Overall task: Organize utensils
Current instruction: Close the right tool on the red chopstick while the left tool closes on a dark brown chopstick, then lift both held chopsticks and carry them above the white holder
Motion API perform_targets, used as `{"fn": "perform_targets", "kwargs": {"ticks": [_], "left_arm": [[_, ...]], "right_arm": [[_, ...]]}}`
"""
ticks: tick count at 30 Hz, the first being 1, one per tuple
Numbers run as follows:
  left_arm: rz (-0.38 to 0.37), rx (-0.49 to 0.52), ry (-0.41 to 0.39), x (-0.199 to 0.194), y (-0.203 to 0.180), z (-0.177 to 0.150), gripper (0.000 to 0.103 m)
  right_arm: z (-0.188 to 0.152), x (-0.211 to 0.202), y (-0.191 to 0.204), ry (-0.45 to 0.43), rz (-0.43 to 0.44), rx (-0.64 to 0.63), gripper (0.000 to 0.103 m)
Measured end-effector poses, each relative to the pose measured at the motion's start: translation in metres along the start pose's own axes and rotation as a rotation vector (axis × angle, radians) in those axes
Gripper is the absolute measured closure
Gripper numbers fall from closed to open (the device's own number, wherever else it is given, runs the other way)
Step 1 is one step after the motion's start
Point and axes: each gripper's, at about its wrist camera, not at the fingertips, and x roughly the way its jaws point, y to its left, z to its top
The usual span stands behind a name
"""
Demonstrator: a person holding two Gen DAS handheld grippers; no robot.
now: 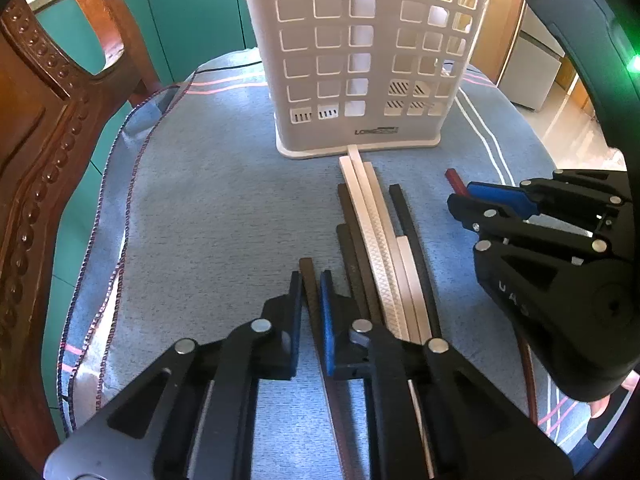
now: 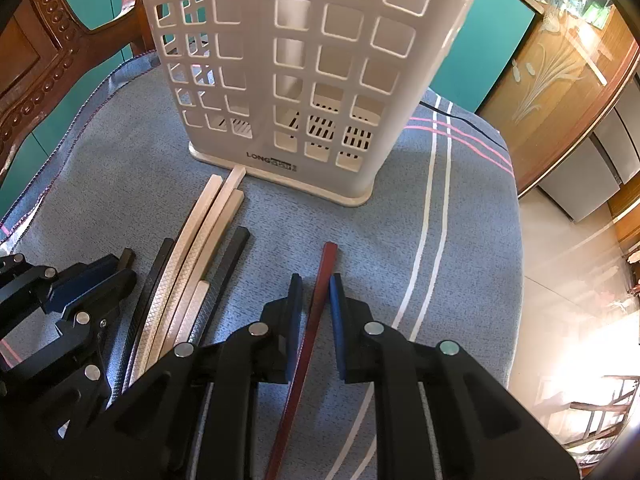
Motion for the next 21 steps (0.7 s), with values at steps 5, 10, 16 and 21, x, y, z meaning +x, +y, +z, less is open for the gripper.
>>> {"fn": "perform_targets", "kwargs": {"ticks": [5, 10, 16, 21], "left_arm": [[-0.018, -0.015, 0.0, -0.001, 0.003, 0.001, 0.094], [-0.081, -0.069, -0.044, -0.02, 0.014, 0.005, 0.096], [-0.173, -0.095, -0.158, -0.078, 0.023, 0.007, 0.096], [-0.201, -0.097, -0.32, -0.148, 0.028, 0.009, 0.096]], "right_arm": [[0.0, 0.0, -0.003, 0.004, 0.02, 0.014, 0.093], [0.002, -0.01, -0.022, -0.004, 0.111, 0.102, 0.096], [-0.001, -0.083, -0.048, -0.156, 0.224, 0.14, 0.096], [-0.016, -0.16, -0.07, -0.333, 0.293, 0.167, 0.096]]}}
